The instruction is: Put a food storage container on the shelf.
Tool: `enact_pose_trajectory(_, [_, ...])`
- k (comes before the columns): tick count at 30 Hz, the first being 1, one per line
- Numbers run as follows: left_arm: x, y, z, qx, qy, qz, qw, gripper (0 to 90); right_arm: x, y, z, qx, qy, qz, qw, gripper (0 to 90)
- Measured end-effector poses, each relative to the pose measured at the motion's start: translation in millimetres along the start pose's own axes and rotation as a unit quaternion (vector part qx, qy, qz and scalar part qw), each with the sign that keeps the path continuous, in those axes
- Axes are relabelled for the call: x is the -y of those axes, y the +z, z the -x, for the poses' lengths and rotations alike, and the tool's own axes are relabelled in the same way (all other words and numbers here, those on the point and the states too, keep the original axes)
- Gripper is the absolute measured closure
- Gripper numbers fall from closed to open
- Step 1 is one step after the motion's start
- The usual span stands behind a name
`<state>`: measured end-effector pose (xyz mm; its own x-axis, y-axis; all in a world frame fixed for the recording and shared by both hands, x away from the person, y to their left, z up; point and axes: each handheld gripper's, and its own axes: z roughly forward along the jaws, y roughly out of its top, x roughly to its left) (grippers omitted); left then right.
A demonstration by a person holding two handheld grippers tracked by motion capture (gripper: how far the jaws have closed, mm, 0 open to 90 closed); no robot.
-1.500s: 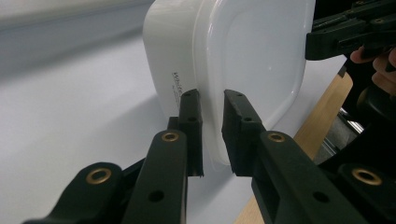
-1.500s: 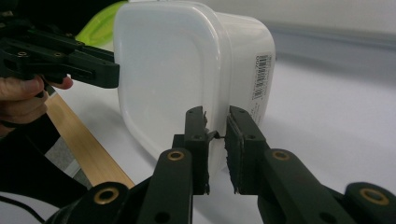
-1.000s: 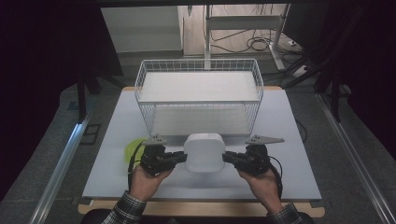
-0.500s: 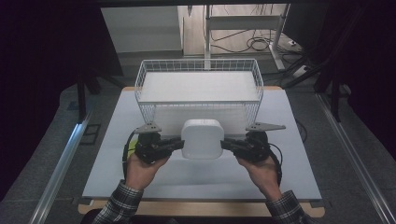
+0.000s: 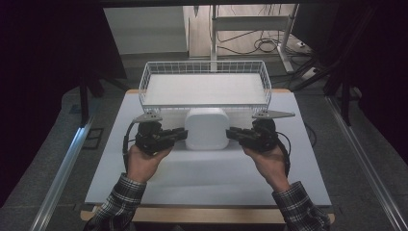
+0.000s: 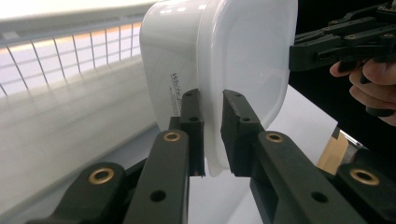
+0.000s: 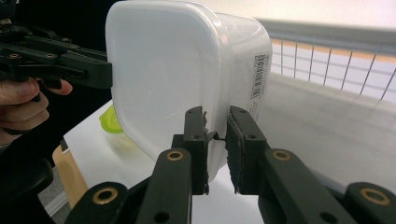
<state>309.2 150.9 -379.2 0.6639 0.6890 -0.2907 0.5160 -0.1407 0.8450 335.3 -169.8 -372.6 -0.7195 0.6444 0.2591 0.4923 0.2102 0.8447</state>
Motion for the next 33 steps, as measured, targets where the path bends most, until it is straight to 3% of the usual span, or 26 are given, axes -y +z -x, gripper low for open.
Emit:
enact_pose_trajectory(14, [-36.9, -11.9, -3.0, -0.011, 0.011, 0.018, 0.9997, 79.8, -36.9, -2.2, -2.7, 0.009, -0.012, 0.027, 0.9995, 78.6])
enact_pose_trajectory(17, [-48.5, -15.1, -7.3, -0.011, 0.008, 0.025, 0.9996, 79.9, -51.6, -2.1, -3.1, 0.011, -0.018, 0.036, 0.9991, 78.6])
enact_pose_trajectory(33, [-87.3, -13.3, -29.2, -0.010, -0.005, 0.035, 0.9993, 79.8, -95.4, 8.2, 5.9, 0.021, -0.009, 0.046, 0.9987, 78.5])
